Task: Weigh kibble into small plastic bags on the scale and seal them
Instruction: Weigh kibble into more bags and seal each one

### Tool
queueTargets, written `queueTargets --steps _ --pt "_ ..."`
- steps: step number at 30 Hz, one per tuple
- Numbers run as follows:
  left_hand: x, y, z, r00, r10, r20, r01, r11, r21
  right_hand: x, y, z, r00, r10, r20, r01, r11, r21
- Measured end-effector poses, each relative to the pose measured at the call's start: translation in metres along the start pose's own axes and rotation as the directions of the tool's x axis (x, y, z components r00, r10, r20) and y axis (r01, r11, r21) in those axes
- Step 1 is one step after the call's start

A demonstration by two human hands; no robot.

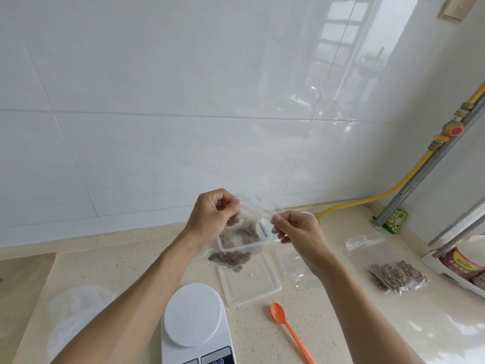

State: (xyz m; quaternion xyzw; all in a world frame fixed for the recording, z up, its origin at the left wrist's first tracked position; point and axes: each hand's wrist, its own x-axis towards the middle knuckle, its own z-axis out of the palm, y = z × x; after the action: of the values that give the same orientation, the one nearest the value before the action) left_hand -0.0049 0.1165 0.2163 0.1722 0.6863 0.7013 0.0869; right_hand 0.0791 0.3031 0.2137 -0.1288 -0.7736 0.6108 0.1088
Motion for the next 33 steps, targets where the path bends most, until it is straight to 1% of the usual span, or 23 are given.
queueTargets --steps 2,4,7,9,11,13,14,17,18,20,22,23,25,27,29,30,33 --pt "0.004 -0.002 0.003 0.999 -0.029 0.032 0.029 1.000 0.000 0.004 0.004 -0.006 1.000 -0.010 -0.005 0.009 0.999 -0.034" --pt "0.008 -0.003 0.010 0.994 -0.063 0.094 0.062 0.998 0.017 0.010 0.007 -0.012 0.999 -0.038 -0.027 0.035 0.994 -0.104" --pt "0.016 -0.005 0.027 0.982 -0.075 0.176 0.057 0.993 0.107 0.019 0.016 -0.025 0.996 -0.054 -0.067 0.043 0.987 -0.157" --pt "0.023 -0.007 0.046 0.984 -0.068 0.166 0.048 0.992 0.120 0.023 0.024 -0.037 0.994 -0.052 -0.095 0.042 0.993 -0.112" --pt "0.032 -0.012 0.069 0.989 -0.066 0.134 0.049 0.991 0.123 0.025 0.034 -0.052 0.993 -0.025 -0.117 0.025 1.000 -0.004" --pt "0.042 -0.020 0.098 0.990 -0.079 0.115 0.069 0.993 0.092 0.028 0.050 -0.075 0.996 0.030 -0.084 -0.023 0.997 0.079" --pt "0.046 -0.025 0.115 0.990 -0.093 0.106 0.087 0.994 0.060 0.029 0.061 -0.089 0.998 0.056 -0.036 -0.052 0.994 0.094" --pt "0.062 -0.039 0.174 0.989 -0.132 0.065 0.134 0.991 -0.026 0.035 0.103 -0.136 0.984 0.143 0.108 -0.151 0.986 0.066" --pt "0.069 -0.045 0.196 0.987 -0.151 0.056 0.154 0.986 -0.059 0.037 0.120 -0.154 0.976 0.180 0.124 -0.188 0.980 0.058" --pt "0.082 -0.059 0.241 0.978 -0.206 0.045 0.209 0.970 -0.120 0.037 0.152 -0.194 0.963 0.247 0.108 -0.253 0.966 0.048" --pt "0.094 -0.075 0.285 0.969 -0.242 0.054 0.247 0.964 -0.100 0.035 0.179 -0.235 0.956 0.288 0.063 -0.290 0.957 0.020" --pt "0.099 -0.085 0.306 0.966 -0.252 0.062 0.255 0.965 -0.052 0.032 0.189 -0.256 0.950 0.311 0.037 -0.312 0.950 0.021" --pt "0.111 -0.104 0.345 0.961 -0.265 0.076 0.260 0.963 0.068 0.031 0.210 -0.298 0.925 0.375 -0.061 -0.373 0.927 0.035" --pt "0.125 -0.123 0.380 0.955 -0.282 0.093 0.262 0.947 0.184 0.035 0.226 -0.341 0.885 0.410 -0.220 -0.419 0.908 0.006" --pt "0.141 -0.141 0.411 0.951 -0.285 0.120 0.230 0.912 0.339 0.043 0.240 -0.380 0.827 0.430 -0.363 -0.481 0.874 -0.062" --pt "0.149 -0.150 0.426 0.950 -0.285 0.127 0.212 0.889 0.406 0.048 0.245 -0.396 0.799 0.439 -0.410 -0.512 0.855 -0.083" --pt "0.167 -0.173 0.464 0.952 -0.284 0.114 0.183 0.826 0.533 0.065 0.260 -0.431 0.760 0.412 -0.503 -0.534 0.837 -0.122"
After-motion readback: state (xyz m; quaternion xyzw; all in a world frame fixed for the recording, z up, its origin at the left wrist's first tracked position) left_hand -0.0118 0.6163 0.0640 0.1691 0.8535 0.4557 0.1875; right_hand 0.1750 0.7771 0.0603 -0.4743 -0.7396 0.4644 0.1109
